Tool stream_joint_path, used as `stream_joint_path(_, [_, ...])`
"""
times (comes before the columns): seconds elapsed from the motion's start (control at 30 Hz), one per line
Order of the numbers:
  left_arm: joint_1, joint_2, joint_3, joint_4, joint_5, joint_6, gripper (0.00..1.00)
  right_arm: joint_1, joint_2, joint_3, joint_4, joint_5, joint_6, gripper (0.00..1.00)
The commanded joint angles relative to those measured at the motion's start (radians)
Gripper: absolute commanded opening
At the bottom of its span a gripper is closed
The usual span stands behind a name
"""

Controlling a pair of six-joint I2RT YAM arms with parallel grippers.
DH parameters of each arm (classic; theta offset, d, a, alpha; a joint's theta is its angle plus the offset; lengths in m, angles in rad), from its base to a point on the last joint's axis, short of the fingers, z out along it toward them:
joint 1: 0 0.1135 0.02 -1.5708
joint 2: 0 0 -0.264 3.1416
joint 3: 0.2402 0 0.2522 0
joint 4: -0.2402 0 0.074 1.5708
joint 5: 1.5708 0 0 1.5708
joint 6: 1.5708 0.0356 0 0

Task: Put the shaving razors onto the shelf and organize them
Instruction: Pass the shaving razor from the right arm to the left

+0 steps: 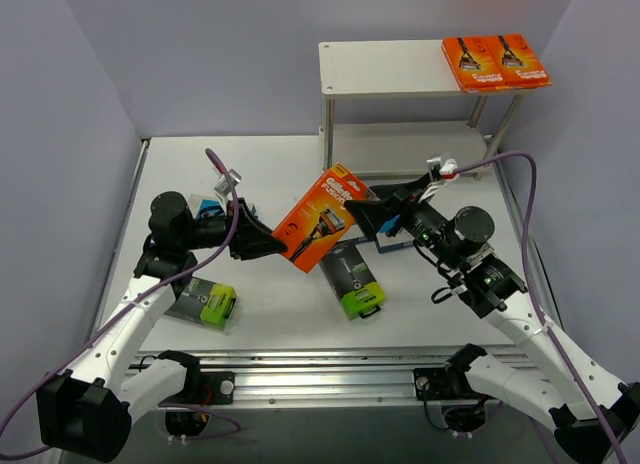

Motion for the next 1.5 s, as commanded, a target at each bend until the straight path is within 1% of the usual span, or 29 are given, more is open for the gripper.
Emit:
stream_joint_path(0.0, [0.001,0.007,0.079,-0.047,0.035,0.073,0.02,-0.015,0.0,0.112,-0.14,-0.072,-0.124,0.86])
stream_joint_path(0.03, [-0.005,0.013,0.084,-0.064,0.038,0.082,0.02,-0.018,0.03,0.144,-0.242,-0.079,-0.172,0.85])
stream_joint_path(0.1, [-0.011,0.03,0.108,-0.101,0.039,0.128,0.02,-0.028,0.069,0.23,-0.349,-0.075,-0.218,0.83])
stream_joint_path(0.13, [-0.019,0.034,0.117,-0.134,0.041,0.145,0.02,-0.033,0.092,0.246,-0.416,-0.079,-0.236,0.82])
stream_joint_path(0.17, [-0.023,0.04,0.122,-0.15,0.039,0.159,0.02,-0.042,0.093,0.254,-0.427,-0.101,-0.256,0.81])
stream_joint_path(0.27, [-0.03,0.063,0.139,-0.198,0.036,0.217,0.02,-0.094,0.095,0.263,-0.427,-0.193,-0.258,0.8])
stream_joint_path(0.37, [-0.034,0.077,0.142,-0.211,0.036,0.231,0.02,-0.168,0.109,0.274,-0.433,-0.267,-0.258,0.78])
stream_joint_path(0.4, [-0.036,0.082,0.144,-0.214,0.035,0.241,0.02,-0.191,0.112,0.274,-0.429,-0.34,-0.252,0.77])
stream_joint_path(0.47, [-0.039,0.088,0.151,-0.233,0.035,0.254,0.02,-0.267,0.129,0.274,-0.42,-0.419,-0.244,0.73])
stream_joint_path(0.5, [-0.04,0.091,0.154,-0.269,0.035,0.278,0.02,-0.291,0.135,0.271,-0.412,-0.49,-0.232,0.72])
stream_joint_path(0.53, [-0.042,0.093,0.159,-0.296,0.033,0.289,0.02,-0.306,0.141,0.267,-0.392,-0.509,-0.224,0.71])
stream_joint_path(0.6, [-0.051,0.097,0.17,-0.319,0.032,0.318,0.02,-0.317,0.145,0.26,-0.365,-0.548,-0.2,0.71])
stream_joint_path(0.63, [-0.054,0.099,0.174,-0.337,0.032,0.326,0.02,-0.318,0.158,0.26,-0.348,-0.592,-0.191,0.71])
stream_joint_path(0.83, [-0.097,0.132,0.211,-0.44,-0.005,0.409,0.02,-0.32,0.192,0.246,-0.326,-0.718,-0.16,0.65])
stream_joint_path(0.93, [-0.114,0.142,0.223,-0.469,-0.014,0.435,0.02,-0.32,0.182,0.234,-0.323,-0.73,-0.154,0.64])
stream_joint_path(1.03, [-0.119,0.142,0.239,-0.495,-0.019,0.456,0.02,-0.32,0.193,0.237,-0.364,-0.732,-0.172,0.59])
stream_joint_path(1.07, [-0.119,0.14,0.243,-0.504,-0.021,0.465,0.02,-0.32,0.196,0.24,-0.377,-0.735,-0.192,0.51])
stream_joint_path(1.1, [-0.119,0.142,0.249,-0.515,-0.025,0.479,0.02,-0.32,0.202,0.244,-0.425,-0.738,-0.204,0.46])
stream_joint_path(1.17, [-0.119,0.143,0.269,-0.549,-0.031,0.498,0.02,-0.32,0.204,0.26,-0.47,-0.741,-0.233,0.42])
stream_joint_path(1.23, [-0.12,0.148,0.294,-0.576,-0.031,0.522,0.02,-0.32,0.202,0.264,-0.524,-0.727,-0.275,0.41])
stream_joint_path(1.4, [-0.12,0.154,0.328,-0.595,-0.024,0.539,0.02,-0.318,0.198,0.246,-0.538,-0.717,-0.285,0.41])
stream_joint_path(1.47, [-0.12,0.154,0.344,-0.609,-0.021,0.553,0.02,-0.317,0.198,0.244,-0.544,-0.715,-0.29,0.38])
